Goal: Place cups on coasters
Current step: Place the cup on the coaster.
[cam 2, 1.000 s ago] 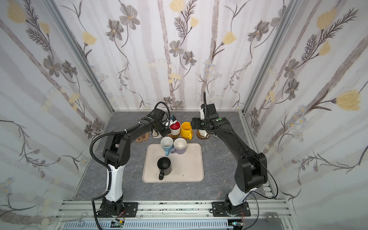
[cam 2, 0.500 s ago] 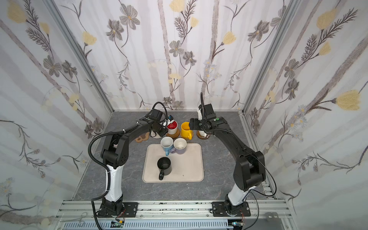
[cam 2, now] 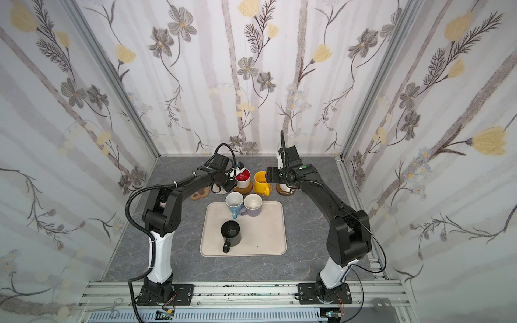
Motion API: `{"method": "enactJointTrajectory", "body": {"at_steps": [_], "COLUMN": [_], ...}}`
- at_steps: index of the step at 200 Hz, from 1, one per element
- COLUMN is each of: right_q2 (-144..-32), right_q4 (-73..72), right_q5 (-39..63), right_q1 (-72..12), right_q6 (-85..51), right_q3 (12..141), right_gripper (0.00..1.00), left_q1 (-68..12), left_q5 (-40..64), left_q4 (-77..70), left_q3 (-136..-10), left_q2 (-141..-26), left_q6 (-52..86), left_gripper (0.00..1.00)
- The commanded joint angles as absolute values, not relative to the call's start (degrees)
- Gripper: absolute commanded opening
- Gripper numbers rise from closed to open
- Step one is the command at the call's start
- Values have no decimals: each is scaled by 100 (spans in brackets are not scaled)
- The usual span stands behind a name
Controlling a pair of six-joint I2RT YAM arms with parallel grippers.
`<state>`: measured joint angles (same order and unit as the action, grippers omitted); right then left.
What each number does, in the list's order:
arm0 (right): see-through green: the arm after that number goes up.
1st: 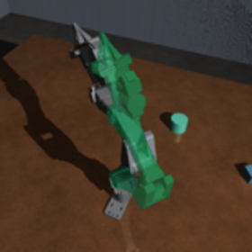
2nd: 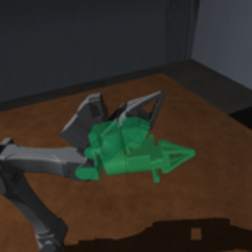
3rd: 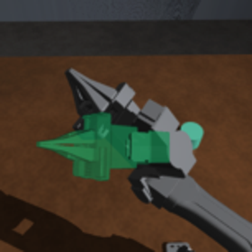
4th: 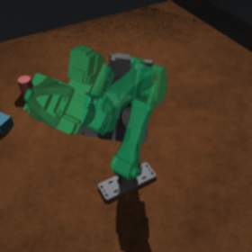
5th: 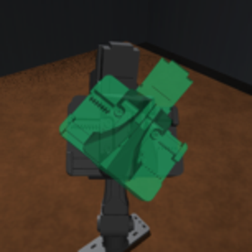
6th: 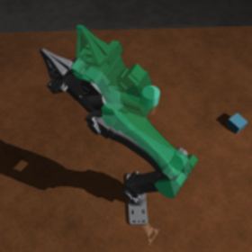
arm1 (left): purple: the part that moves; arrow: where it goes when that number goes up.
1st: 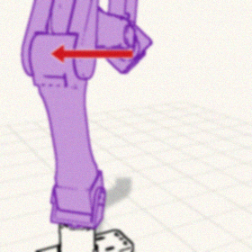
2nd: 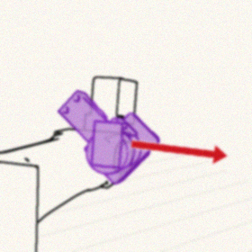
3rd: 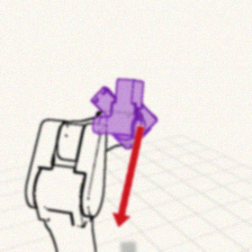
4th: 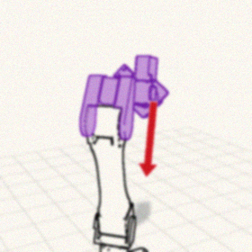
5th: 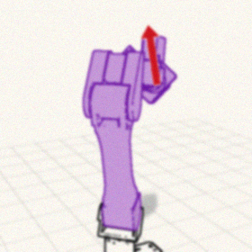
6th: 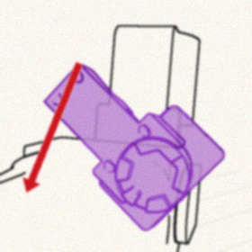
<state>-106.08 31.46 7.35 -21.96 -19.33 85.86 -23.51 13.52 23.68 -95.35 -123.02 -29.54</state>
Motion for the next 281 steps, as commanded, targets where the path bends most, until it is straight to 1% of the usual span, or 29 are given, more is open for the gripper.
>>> {"method": "enactJointTrajectory", "body": {"at_steps": [1, 17, 47, 88, 94, 109, 119, 179, 209, 230, 281], "right_q2": [-10674, -10694, -10709, -10688, -10694, -10696, -10711, -10716, -10646, -10570, -10238], "right_q4": [3070, 3043, 3010, 2895, 2884, 2852, 2835, 2786, 2769, 2733, 2709], "right_q5": [760, 778, 765, 769, 775, 775, 766, 766, 765, 737, 477], "right_q1": [-2198, -2204, -2199, -2204, -2201, -2200, -2200, -2195, -2196, -2193, -2239], "right_q6": [-1898, -1890, -1850, -1835, -1831, -1819, -1806, -1745, -1714, -1696, -1577], "right_q3": [8661, 8666, 8642, 8518, 8508, 8490, 8481, 8448, 8446, 8421, 8311], "right_gripper": [84, 85, 85, 85, 85, 85, 85, 85, 85, 86, 86], "left_q1": [-2364, -2370, -2373, -2382, -2382, -2380, -2381, -2382, -2348, -2269, -2199], "left_q5": [1276, 1248, 1265, 1152, 1141, 1133, 1151, 892, 403, 294, 138], "left_q4": [2197, 2197, 2197, 2202, 2200, 2204, 2200, 2206, 2206, 2206, 2180], "left_q3": [-9509, -9486, -9448, -9447, -9446, -9443, -9448, -9470, -9611, -9743, -9864], "left_q2": [-12207, -12183, -12179, -12173, -12170, -12144, -12129, -12001, -11921, -11842, -11552], "left_q6": [-2944, -2923, -2832, -2751, -2742, -2715, -2713, -2672, -2512, -2269, -1966], "left_gripper": [0, 0, 18, 26, 28, 37, 39, 47, 51, 55, 56]}}
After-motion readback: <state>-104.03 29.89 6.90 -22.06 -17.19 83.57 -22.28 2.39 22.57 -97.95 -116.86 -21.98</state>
